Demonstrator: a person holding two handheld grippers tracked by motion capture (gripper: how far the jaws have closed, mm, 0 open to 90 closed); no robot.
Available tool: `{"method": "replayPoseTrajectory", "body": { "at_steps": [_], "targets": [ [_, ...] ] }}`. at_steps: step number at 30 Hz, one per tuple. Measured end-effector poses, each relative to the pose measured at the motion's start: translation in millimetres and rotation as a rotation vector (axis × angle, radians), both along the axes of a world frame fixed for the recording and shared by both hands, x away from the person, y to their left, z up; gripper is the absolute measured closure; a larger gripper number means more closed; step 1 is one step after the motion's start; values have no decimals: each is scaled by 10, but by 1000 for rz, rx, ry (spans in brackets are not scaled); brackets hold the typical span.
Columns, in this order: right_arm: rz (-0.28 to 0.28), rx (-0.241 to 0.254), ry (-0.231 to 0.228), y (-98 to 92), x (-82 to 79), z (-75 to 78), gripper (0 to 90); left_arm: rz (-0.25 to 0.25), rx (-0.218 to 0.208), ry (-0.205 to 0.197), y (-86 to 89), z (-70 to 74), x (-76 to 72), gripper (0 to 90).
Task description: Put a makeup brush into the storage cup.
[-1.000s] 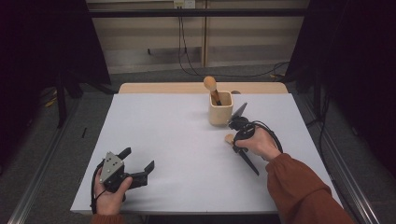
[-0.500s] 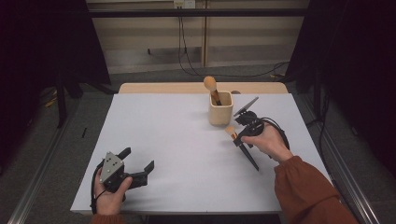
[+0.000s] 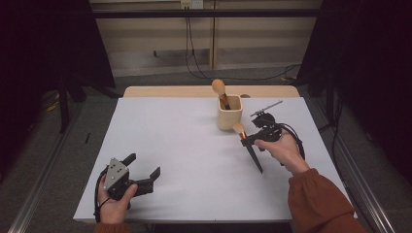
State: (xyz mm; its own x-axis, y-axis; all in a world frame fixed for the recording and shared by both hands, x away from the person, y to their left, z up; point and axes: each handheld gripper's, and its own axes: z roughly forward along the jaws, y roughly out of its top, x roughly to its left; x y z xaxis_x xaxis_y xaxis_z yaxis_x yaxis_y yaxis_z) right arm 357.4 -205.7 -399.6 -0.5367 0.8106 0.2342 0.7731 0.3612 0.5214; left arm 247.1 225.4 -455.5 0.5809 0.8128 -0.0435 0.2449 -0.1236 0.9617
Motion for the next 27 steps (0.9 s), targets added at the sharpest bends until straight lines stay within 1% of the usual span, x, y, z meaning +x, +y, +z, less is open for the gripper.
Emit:
{"method": "replayPoseTrajectory", "body": {
  "at_steps": [2,5,6,9,12,15,17,18,20,22,23,24,26,27],
  "targets": [
    [6,20,-52,-9,-31,33,743,-1,2,-1,0,0,0,31],
    [10,42,-107,-25,-61,63,742,-1,1,3,0,1,-4,31],
    [15,39,-126,-33,-63,62,742,-1,-1,4,-1,1,-5,31],
    [8,54,-130,-45,-75,52,742,-3,0,4,-2,1,-5,31],
    [-8,78,-150,-78,-81,40,742,-3,0,4,-2,1,-6,31],
    [3,118,-201,-107,-101,37,742,-2,1,4,3,0,-5,31],
    [13,130,-248,-112,-123,45,742,-1,0,4,3,0,-5,31],
    [18,137,-262,-110,-131,47,742,-1,-1,4,2,0,-6,31],
    [22,142,-288,-107,-151,54,742,-4,0,4,0,0,-8,31],
    [23,159,-307,-108,-163,47,742,-6,3,2,-2,0,-9,30],
    [21,155,-317,-110,-167,40,741,-5,0,2,-4,0,-10,31],
    [22,163,-322,-111,-168,31,741,-5,-1,2,-2,1,-10,31],
    [32,198,-347,-117,-175,13,741,-6,3,0,5,2,-9,31],
    [31,209,-354,-121,-179,8,741,-1,-1,1,5,0,-10,31]
  ]
}}
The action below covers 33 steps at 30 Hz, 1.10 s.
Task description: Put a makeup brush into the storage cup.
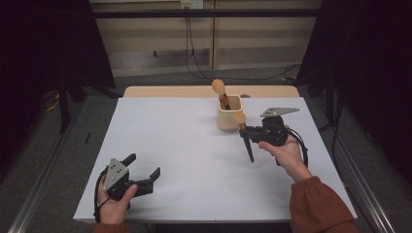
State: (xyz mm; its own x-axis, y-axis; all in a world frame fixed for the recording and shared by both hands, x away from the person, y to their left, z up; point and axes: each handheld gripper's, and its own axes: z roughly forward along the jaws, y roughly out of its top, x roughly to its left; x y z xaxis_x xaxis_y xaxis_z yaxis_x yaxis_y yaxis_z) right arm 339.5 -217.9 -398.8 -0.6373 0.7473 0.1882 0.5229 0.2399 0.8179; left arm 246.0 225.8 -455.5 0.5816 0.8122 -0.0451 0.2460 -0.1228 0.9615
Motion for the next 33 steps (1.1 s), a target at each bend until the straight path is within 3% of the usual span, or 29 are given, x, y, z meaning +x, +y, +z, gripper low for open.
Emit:
{"method": "replayPoseTrajectory", "body": {
  "at_steps": [3,12,23,33],
  "targets": [
    [2,14,-18,-11,-5,-14,741,0,-1,1,0,0,1,31],
    [5,74,-126,-21,-39,30,741,-4,4,0,1,0,2,31],
    [-43,146,-223,-47,-37,91,741,-2,1,1,-2,-1,2,31],
    [-59,182,-273,-43,-6,169,741,-2,0,0,0,-2,4,31]
  ]
}}
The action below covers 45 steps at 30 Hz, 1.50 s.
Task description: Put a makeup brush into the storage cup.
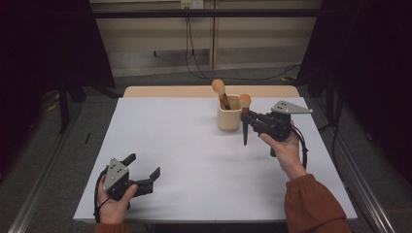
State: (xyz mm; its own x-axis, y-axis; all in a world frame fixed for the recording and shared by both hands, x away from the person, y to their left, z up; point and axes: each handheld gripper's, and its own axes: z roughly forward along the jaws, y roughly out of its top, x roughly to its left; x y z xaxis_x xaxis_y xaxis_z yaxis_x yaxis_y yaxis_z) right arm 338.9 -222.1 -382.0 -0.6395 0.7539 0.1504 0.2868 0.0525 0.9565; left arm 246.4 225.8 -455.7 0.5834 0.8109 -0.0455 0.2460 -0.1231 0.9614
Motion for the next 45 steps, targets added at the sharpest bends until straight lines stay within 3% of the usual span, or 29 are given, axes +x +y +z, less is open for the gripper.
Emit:
{"method": "replayPoseTrajectory", "body": {
  "at_steps": [26,45],
  "targets": [
    [-31,-19,-92,135,275,533,741,-2,7,-2,-1,0,2,31],
    [-92,10,-88,129,582,640,740,-3,11,0,13,0,3,31]
  ]
}}
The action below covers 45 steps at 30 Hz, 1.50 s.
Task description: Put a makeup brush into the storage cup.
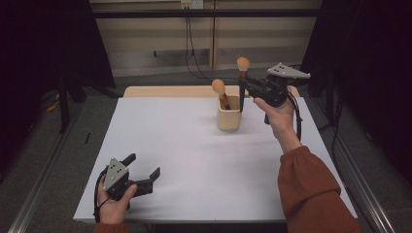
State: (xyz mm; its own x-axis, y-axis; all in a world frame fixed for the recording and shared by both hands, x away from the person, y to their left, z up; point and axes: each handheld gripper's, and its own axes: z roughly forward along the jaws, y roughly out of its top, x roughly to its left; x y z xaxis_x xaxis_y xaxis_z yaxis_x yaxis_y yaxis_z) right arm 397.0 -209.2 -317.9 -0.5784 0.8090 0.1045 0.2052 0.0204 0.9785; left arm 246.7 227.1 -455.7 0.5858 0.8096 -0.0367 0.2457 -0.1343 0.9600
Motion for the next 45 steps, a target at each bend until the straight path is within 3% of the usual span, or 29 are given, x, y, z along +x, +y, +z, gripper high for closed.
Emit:
{"method": "replayPoseTrajectory", "body": {
  "at_steps": [13,19,24,45],
  "targets": [
    [-31,-20,9,94,208,-78,740,1,-4,5,-11,-7,1,31],
    [-47,-2,21,71,307,-128,739,6,-5,13,-5,-12,5,31],
    [-51,-25,29,82,337,-168,739,6,-11,12,-8,-11,4,31],
    [-70,-27,41,122,466,-406,739,3,-7,7,0,-6,6,31]
  ]
}}
